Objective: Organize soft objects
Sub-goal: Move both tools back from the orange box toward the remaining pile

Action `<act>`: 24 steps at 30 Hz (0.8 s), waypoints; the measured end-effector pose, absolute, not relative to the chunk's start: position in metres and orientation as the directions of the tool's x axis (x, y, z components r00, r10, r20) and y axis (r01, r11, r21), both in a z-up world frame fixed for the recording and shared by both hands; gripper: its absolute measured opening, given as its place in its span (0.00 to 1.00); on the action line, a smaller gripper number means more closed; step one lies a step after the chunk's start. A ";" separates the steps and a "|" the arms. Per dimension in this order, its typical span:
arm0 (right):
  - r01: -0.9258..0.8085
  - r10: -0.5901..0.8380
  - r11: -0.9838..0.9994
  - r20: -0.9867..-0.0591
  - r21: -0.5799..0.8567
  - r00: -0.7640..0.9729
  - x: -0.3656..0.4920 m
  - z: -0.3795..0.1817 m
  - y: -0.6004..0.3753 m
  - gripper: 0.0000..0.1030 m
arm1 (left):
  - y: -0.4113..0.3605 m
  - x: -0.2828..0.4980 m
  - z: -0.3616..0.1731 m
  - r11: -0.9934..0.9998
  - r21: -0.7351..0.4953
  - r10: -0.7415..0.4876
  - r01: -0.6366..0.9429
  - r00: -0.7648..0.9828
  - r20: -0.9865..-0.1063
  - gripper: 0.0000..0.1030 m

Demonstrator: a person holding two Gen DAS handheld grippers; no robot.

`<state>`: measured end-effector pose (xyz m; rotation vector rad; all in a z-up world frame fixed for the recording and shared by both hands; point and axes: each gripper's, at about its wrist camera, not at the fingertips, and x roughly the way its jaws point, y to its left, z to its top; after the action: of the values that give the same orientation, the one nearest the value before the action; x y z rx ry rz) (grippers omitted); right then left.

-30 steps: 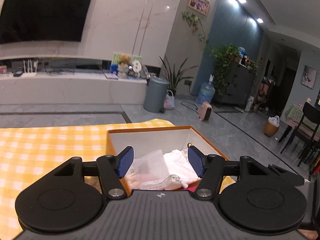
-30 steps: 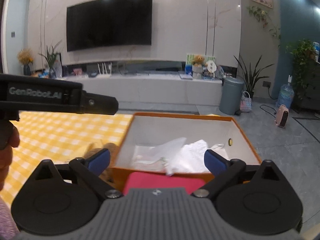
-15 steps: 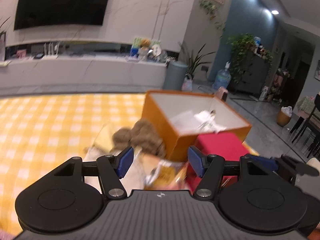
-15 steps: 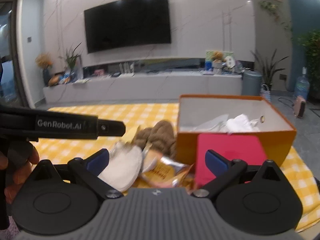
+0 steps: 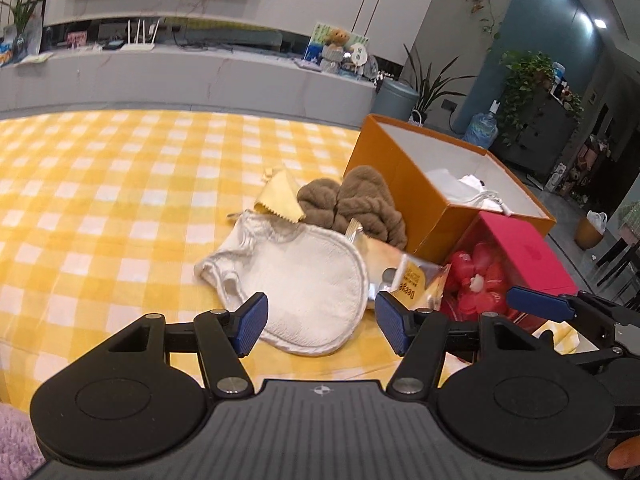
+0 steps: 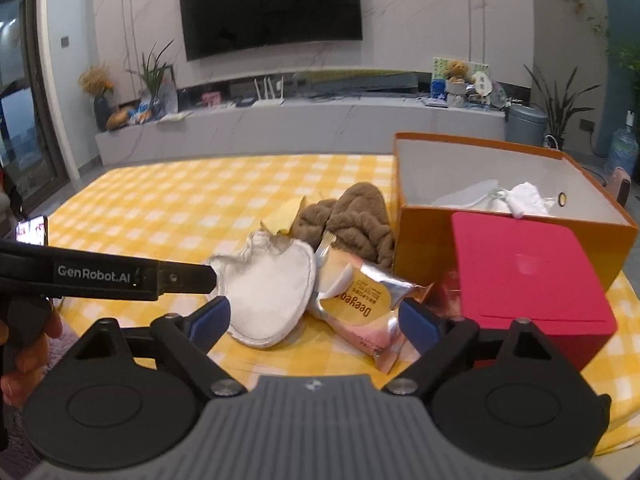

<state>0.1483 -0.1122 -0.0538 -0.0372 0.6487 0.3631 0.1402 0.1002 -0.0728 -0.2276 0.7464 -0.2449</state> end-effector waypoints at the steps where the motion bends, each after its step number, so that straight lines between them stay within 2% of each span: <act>1: -0.348 0.319 0.935 -0.602 0.072 0.732 0.151 -0.055 -0.110 0.85 | 0.102 0.141 -0.075 0.946 -0.293 -0.302 0.139 0.705 -0.642 0.70; 6: -0.359 0.315 0.931 -0.629 0.061 0.710 0.165 -0.066 -0.104 0.85 | 0.104 0.149 -0.088 0.940 -0.302 -0.327 0.161 0.684 -0.652 0.70; 8: -0.367 0.305 0.929 -0.642 0.039 0.704 0.171 -0.072 -0.102 0.81 | 0.103 0.154 -0.094 0.943 -0.295 -0.320 0.156 0.674 -0.666 0.70; 13: -0.417 0.260 0.904 -0.652 -0.096 0.713 0.174 -0.082 -0.084 0.81 | 0.106 0.168 -0.106 0.956 -0.276 -0.269 0.097 0.665 -0.696 0.73; 14: -0.432 0.254 0.894 -0.659 -0.119 0.708 0.174 -0.085 -0.080 0.79 | 0.109 0.170 -0.108 0.961 -0.268 -0.242 0.065 0.669 -0.703 0.73; 15: -0.463 0.267 0.876 -0.663 -0.134 0.699 0.175 -0.086 -0.078 0.69 | 0.112 0.172 -0.110 0.964 -0.265 -0.220 0.036 0.669 -0.710 0.74; 16: -0.482 0.265 0.863 -0.672 -0.155 0.692 0.175 -0.087 -0.074 0.63 | 0.115 0.175 -0.111 0.964 -0.266 -0.205 0.008 0.664 -0.719 0.74; 22: -0.517 0.227 0.816 -0.680 -0.258 0.698 0.181 -0.089 -0.070 0.64 | 0.114 0.188 -0.119 0.967 -0.253 -0.197 -0.011 0.597 -0.777 0.74; 23: -0.526 0.212 0.798 -0.680 -0.294 0.702 0.184 -0.089 -0.069 0.66 | 0.112 0.191 -0.118 0.970 -0.244 -0.196 -0.003 0.588 -0.785 0.74; 24: -0.538 0.194 0.775 -0.687 -0.330 0.701 0.188 -0.089 -0.069 0.71 | 0.111 0.195 -0.118 0.971 -0.238 -0.194 0.002 0.583 -0.789 0.75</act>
<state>0.1884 -0.0686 -0.0894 -0.5480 0.6800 0.4314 0.1948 0.1106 -0.1175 -0.2211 0.9434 -0.1156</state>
